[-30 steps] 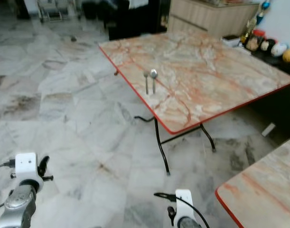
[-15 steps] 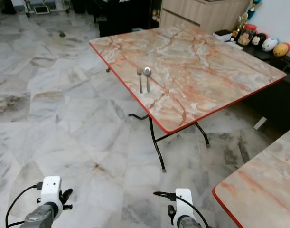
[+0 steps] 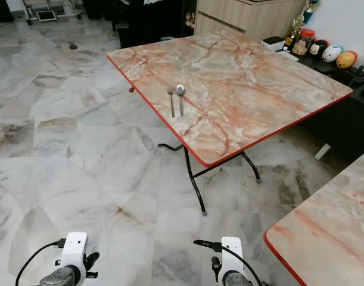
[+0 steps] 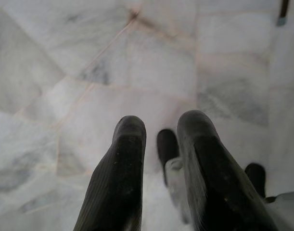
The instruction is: Setting the table
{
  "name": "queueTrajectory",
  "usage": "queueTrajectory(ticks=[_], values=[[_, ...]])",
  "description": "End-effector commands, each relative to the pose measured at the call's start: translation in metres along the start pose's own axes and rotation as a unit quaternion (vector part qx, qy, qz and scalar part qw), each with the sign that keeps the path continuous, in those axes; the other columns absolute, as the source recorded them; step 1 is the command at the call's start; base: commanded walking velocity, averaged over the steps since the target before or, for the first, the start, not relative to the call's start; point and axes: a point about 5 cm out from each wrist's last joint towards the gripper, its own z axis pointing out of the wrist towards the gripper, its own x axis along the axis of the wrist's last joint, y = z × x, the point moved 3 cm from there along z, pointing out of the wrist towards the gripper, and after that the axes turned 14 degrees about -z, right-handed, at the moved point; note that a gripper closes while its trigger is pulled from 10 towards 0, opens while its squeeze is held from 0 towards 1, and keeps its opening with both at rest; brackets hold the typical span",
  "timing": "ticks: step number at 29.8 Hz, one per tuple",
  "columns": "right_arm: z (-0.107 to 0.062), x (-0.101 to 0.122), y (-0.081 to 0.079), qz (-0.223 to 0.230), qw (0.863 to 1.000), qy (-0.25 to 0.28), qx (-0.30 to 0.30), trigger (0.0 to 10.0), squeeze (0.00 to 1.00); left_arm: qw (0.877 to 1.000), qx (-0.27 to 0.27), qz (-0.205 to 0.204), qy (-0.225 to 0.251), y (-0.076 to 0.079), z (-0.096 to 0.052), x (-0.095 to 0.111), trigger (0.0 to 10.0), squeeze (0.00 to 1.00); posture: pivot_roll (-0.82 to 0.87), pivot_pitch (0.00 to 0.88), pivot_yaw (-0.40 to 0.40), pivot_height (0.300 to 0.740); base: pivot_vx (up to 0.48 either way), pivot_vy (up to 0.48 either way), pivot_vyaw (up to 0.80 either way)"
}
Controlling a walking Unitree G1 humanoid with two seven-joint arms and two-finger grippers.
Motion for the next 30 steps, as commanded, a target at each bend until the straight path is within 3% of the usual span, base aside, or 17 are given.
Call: queueTrajectory(ticks=[1, 7, 15, 30], values=[[0.000, -0.002, 0.000, 0.007, 1.000, -0.001, -0.003, 10.0, 0.00, 1.000, 0.012, 0.002, -0.022, -0.006, -0.003, -0.013, 10.0, 0.00, 0.03, 0.000, -0.042, 0.740, 0.000, 0.000, 0.00], [0.000, -0.002, 0.000, 0.006, 1.000, -0.002, -0.004, 10.0, 0.00, 0.999, 0.029, -0.003, -0.046, -0.015, -0.006, -0.025, 10.0, 0.00, 0.03, 0.000, -0.041, 0.740, 0.000, 0.000, 0.00], [0.000, -0.002, 0.001, 0.006, 1.000, 0.000, -0.007, 10.0, 0.00, 0.997, 0.042, -0.002, -0.059, -0.025, -0.010, -0.034, 10.0, 0.00, 0.04, 0.000, -0.045, 0.740, 0.000, 0.323, 0.00], [0.000, 0.000, 0.003, 0.007, 1.000, 0.003, -0.008, 10.0, 0.00, 0.997, 0.049, -0.007, -0.063, -0.026, -0.012, -0.040, 10.0, 0.00, 0.04, 0.000, -0.049, 0.740, 0.000, 0.339, 0.00]])
